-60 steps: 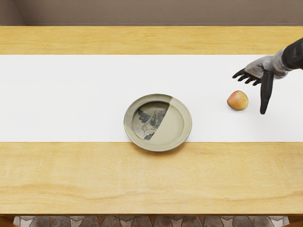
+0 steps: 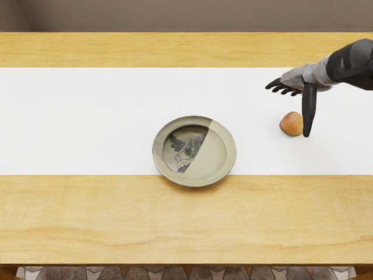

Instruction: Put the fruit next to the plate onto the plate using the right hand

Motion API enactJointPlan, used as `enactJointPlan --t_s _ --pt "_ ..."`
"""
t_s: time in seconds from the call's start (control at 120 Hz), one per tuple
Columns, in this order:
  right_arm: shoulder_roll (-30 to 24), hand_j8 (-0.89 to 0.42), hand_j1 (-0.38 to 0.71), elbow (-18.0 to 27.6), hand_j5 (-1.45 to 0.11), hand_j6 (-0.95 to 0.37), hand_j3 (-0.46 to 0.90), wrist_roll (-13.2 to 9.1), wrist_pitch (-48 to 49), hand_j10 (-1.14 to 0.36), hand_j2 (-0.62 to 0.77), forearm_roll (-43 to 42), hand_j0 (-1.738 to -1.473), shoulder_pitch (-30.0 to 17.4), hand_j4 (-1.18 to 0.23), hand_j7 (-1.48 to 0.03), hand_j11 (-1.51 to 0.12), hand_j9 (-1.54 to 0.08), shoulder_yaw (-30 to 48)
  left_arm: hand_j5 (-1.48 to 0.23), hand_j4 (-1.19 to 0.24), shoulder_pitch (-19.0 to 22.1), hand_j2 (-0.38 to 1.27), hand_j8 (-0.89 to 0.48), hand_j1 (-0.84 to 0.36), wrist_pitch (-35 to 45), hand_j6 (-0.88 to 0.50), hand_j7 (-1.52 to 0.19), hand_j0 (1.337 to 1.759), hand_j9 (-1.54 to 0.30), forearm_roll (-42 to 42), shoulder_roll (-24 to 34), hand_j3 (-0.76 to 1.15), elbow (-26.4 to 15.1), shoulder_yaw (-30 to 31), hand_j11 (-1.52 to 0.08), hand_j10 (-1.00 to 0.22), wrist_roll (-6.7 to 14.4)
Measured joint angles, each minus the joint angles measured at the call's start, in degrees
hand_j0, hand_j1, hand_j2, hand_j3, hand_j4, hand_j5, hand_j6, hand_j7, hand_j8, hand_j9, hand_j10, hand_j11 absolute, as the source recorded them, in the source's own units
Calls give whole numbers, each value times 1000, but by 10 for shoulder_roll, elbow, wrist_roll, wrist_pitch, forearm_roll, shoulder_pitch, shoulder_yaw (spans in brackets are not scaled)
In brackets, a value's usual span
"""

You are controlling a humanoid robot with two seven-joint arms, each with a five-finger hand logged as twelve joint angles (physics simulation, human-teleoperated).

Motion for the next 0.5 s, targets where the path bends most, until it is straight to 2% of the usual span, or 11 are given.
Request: enactJointPlan --t_s 0.075,0.158,0.5 --pt "-7 -3 -349 41 0 -4 0 0 -48 -2 0 -44 -1658 -10 -3 0 0 0 -2 0 0 0 0 0 349 0 -1 0 1658 0 0 0 0 0 0 0 0 0" --pt "-10 -3 -349 63 0 -4 0 0 -95 -2 0 -84 -1658 -32 -3 0 0 0 -3 0 0 0 0 0 349 0 -1 0 1658 0 0 0 0 0 0 0 0 0" --pt "-8 -5 -349 84 -1 -6 0 0 -230 -3 1 -162 -1658 -119 -4 0 0 0 -5 0 0 0 0 0 349 0 -1 0 1658 0 0 0 0 0 0 0 0 0"
